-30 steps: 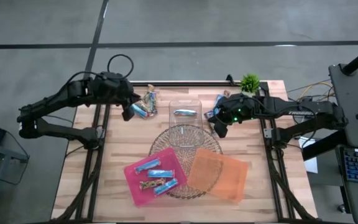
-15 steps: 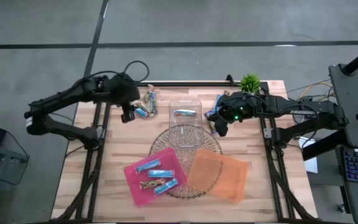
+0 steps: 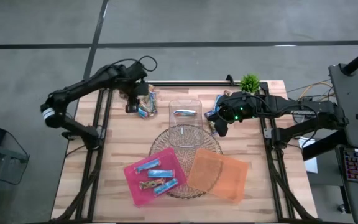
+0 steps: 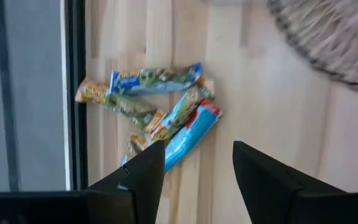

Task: Pick and place Granola Bars by type
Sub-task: Put the red granola bar into the red bin

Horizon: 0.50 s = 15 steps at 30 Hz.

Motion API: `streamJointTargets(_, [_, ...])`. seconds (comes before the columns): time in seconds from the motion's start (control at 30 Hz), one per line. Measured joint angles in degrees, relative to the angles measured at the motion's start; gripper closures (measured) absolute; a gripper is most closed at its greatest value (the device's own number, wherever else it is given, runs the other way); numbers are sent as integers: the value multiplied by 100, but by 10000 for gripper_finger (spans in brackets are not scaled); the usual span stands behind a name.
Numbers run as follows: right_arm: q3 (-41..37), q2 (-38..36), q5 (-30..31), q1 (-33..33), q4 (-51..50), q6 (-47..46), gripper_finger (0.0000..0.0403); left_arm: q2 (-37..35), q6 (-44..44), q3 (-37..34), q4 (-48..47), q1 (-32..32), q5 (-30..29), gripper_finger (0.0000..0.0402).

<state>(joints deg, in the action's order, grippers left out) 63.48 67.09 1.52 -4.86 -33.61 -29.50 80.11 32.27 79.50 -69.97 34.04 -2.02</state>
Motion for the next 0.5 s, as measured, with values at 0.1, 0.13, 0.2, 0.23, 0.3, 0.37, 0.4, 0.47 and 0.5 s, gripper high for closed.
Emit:
streamJointTargets(0.1, [-2,0,0,0,0,27,394,339,95,-4,2,171,-1,229])
streamJointTargets(0.13, [-2,0,0,0,0,41,394,445,149,-4,2,189,0,229])
streamJointTargets(0.2, [-2,0,-2,2,2,111,394,629,249,-4,3,192,0,229])
streamJointTargets(0.23, [-2,0,-2,2,0,131,394,717,283,-4,7,195,1,229])
streamJointTargets(0.3, [-2,0,-4,2,2,185,394,885,314,-4,7,197,5,229])
streamJointTargets(0.37, [-4,0,-7,2,2,249,394,1037,234,-6,5,197,12,229])
streamJointTargets(0.4, [-4,0,-7,2,2,266,394,1098,177,-23,0,202,17,229])
streamJointTargets(0.47, [-4,0,-9,2,2,278,394,1138,118,-122,5,207,54,229])
streamJointTargets(0.5, [-4,0,-12,2,2,299,394,1134,109,-201,10,208,116,229])
